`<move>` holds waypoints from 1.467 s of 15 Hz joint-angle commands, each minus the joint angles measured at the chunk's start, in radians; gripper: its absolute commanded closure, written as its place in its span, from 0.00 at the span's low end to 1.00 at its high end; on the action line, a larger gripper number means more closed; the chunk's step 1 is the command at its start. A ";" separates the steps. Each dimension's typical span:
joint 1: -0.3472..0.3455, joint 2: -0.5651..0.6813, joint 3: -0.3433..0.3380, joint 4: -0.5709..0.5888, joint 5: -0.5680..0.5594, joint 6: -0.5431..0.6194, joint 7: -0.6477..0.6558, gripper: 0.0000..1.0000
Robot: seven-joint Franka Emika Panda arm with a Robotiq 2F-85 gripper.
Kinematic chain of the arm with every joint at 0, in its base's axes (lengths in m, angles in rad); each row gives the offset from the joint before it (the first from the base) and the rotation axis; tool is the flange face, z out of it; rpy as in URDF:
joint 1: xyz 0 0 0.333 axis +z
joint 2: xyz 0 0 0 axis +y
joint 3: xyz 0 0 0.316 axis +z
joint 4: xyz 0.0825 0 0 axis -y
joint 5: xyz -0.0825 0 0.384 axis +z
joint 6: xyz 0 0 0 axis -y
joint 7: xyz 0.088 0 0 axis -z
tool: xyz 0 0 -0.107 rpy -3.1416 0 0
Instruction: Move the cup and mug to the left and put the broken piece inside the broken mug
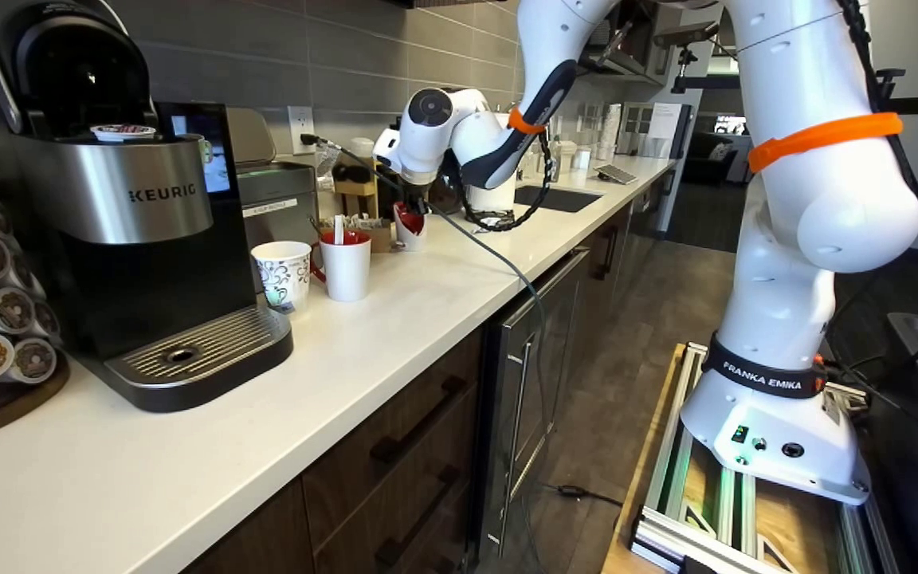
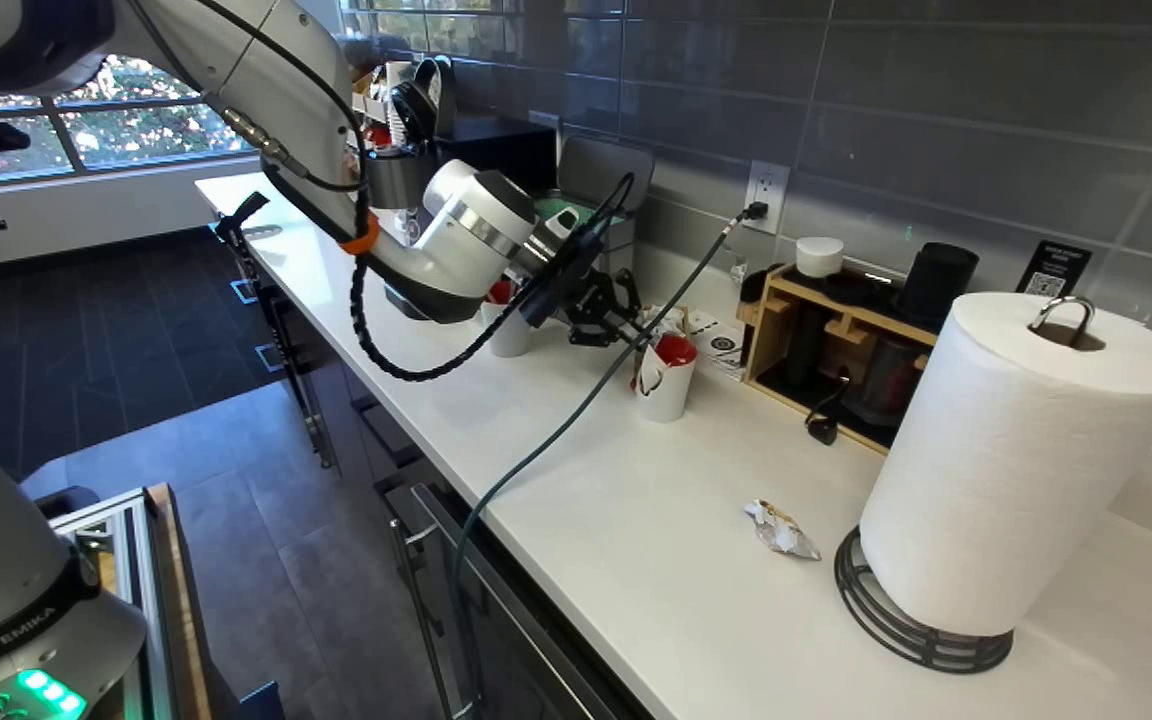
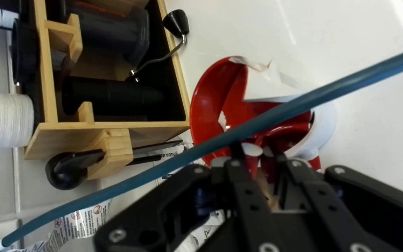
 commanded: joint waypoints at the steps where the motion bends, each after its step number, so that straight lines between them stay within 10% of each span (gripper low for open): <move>1: 0.001 0.000 0.001 0.000 -0.001 -0.001 0.000 0.81; 4: 0.000 0.000 0.001 0.002 -0.001 -0.001 0.000 0.95; 13: 0.071 0.059 -0.008 0.025 -0.300 -0.178 0.043 0.95; 14: -0.045 0.051 0.128 0.023 -0.326 -0.236 0.011 0.95; 22: -0.159 0.118 0.293 0.049 -0.342 -0.388 -0.170 0.95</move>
